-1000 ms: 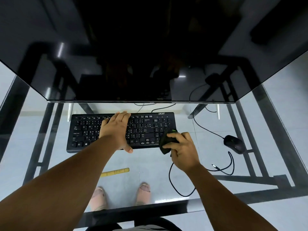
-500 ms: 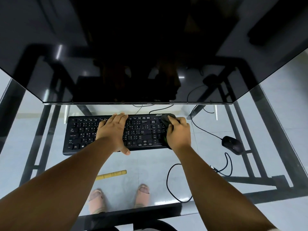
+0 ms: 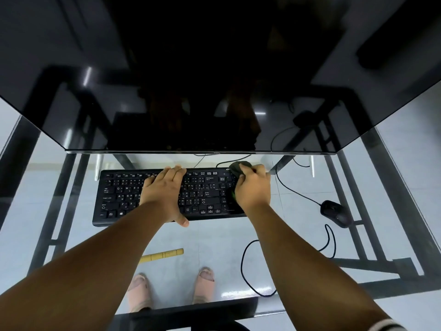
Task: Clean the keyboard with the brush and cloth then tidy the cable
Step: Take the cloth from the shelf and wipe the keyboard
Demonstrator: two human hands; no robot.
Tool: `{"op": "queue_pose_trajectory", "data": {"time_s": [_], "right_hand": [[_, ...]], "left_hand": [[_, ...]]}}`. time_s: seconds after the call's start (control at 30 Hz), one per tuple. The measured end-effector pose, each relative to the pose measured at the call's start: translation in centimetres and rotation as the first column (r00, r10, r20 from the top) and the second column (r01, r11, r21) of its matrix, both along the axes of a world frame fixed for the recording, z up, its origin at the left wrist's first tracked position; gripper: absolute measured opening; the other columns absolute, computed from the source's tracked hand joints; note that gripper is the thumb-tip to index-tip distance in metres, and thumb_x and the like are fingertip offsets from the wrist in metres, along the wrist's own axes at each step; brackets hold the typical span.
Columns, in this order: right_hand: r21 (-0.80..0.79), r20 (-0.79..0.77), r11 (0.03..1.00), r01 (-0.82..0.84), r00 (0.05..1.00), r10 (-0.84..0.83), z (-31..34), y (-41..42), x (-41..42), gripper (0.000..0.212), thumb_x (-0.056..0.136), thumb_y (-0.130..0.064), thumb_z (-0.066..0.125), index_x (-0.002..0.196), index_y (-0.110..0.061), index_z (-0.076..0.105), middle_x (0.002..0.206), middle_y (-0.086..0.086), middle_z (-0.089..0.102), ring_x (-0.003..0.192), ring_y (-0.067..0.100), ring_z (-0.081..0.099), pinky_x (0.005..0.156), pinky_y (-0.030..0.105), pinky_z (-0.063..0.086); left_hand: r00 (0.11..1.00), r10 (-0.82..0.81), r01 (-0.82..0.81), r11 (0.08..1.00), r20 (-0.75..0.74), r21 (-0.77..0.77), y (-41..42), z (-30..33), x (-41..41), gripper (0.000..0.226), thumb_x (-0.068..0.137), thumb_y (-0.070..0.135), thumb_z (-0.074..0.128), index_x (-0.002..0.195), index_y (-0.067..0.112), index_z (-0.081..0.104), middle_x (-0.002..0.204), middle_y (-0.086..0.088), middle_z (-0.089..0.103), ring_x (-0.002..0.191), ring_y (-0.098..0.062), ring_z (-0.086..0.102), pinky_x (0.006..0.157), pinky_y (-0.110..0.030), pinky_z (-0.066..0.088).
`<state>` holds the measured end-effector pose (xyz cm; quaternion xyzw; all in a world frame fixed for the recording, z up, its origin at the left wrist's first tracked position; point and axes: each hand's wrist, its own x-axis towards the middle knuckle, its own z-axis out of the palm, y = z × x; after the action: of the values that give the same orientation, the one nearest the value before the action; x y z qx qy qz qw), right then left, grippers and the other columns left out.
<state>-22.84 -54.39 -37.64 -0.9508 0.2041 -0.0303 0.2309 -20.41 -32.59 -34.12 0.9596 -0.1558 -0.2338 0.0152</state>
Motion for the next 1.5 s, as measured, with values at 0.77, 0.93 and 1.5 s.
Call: {"op": "queue_pose_trajectory", "data": {"time_s": [0.77,0.93,1.5], "right_hand": [[0.083,0.077,0.996,-0.043,0.996,0.037,-0.3,1.3,-0.8,0.045,0.092,-0.009,0.050,0.134,-0.024,0.059,0.132,0.003,0.054,0.105,0.031,0.054,0.095,0.037,0.049],[0.013,0.008,0.999,-0.032,0.999,0.031,0.0,4.9,-0.4,0.043,0.093,-0.010,0.049,0.132,-0.024,0.060,0.136,0.003,0.051,0.112,0.030,0.045,0.097,0.042,0.047],[0.027,0.064,0.950,-0.311,0.949,0.309,-0.1,12.6,0.8,0.038,0.088,-0.006,0.054,0.117,-0.023,0.071,0.125,-0.002,0.058,0.108,0.024,0.047,0.079,0.033,0.052]], "left_hand": [[0.998,-0.025,0.031,0.992,0.057,-0.120,3.5,-1.8,-0.4,0.135,0.057,0.083,0.063,0.154,0.024,-0.009,0.162,0.008,-0.010,0.149,-0.012,-0.008,0.121,-0.045,-0.001],[0.994,0.044,-0.032,0.992,0.096,-0.123,8.9,-1.9,0.4,0.135,0.052,0.088,0.059,0.154,0.022,0.000,0.163,0.004,0.002,0.150,-0.016,0.001,0.121,-0.047,0.002],[0.994,0.080,-0.071,0.991,0.074,-0.113,14.8,-1.7,1.5,0.137,0.049,0.082,0.068,0.154,0.021,0.004,0.163,0.003,0.004,0.150,-0.016,0.004,0.121,-0.042,0.009]]}}
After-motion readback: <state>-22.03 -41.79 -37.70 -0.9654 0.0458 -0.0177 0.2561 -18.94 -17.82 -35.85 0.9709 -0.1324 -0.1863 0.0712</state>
